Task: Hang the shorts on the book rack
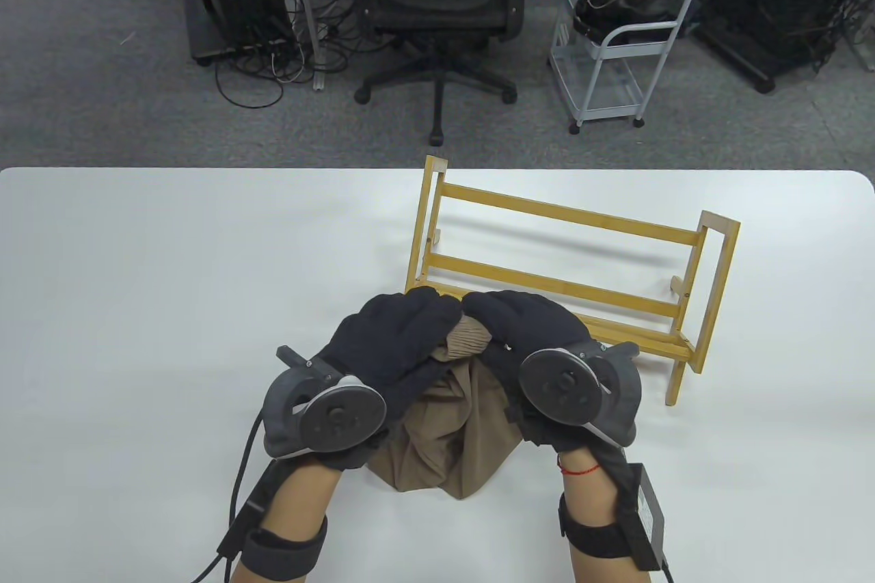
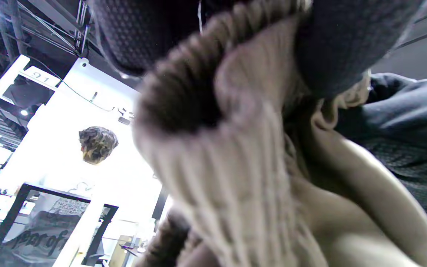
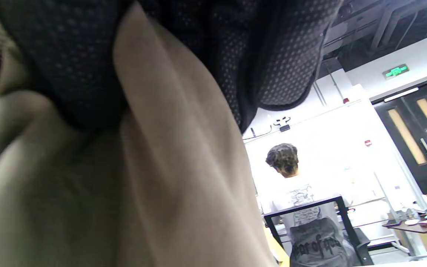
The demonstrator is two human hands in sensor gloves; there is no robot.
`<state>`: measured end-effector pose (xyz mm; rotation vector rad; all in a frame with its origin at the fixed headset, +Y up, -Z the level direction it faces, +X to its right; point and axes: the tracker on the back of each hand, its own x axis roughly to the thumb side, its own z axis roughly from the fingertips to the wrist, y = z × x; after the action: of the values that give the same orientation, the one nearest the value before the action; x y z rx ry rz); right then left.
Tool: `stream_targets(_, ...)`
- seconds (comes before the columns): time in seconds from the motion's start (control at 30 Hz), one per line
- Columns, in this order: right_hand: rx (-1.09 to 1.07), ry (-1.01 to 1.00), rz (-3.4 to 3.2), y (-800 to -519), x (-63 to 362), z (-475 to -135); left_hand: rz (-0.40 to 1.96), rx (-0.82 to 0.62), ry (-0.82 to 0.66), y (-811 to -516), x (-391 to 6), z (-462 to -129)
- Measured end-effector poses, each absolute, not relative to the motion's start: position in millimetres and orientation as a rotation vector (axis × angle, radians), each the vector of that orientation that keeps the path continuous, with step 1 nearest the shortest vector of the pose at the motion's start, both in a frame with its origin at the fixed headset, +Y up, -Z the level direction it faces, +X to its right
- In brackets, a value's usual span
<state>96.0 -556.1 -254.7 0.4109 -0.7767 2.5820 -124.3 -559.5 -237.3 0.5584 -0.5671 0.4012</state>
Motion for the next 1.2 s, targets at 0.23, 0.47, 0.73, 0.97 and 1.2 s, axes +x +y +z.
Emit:
stream_targets(0.23, 0.334, -0.764, 2.617, -560.5, 104.7, -262.1, 0.352, 0.557, -0.517, -567.0, -143.8, -234.2)
stream_targets(0.47, 0.261, -0.806, 2.606, -555.3, 121.6, -259.3, 0.357, 0.529, -0.466, -581.3, -177.1, -233.1)
stream_targets(0.73, 0.17, -0.871, 2.566, -550.2, 144.4, -255.9, 0.3, 0.523, -0.381, -606.3, -213.9, -232.6)
stream_targets(0.97, 0.105, -0.919, 2.559, -547.0, 159.1, -252.4, 0.279, 0.489, -0.344, -623.8, -230.2, -227.2)
stream_targets(1.2, 0.046, -0.934, 2.546, -543.4, 175.2, -251.5, 0.27, 0.492, -0.299, -640.2, -244.0, -217.9)
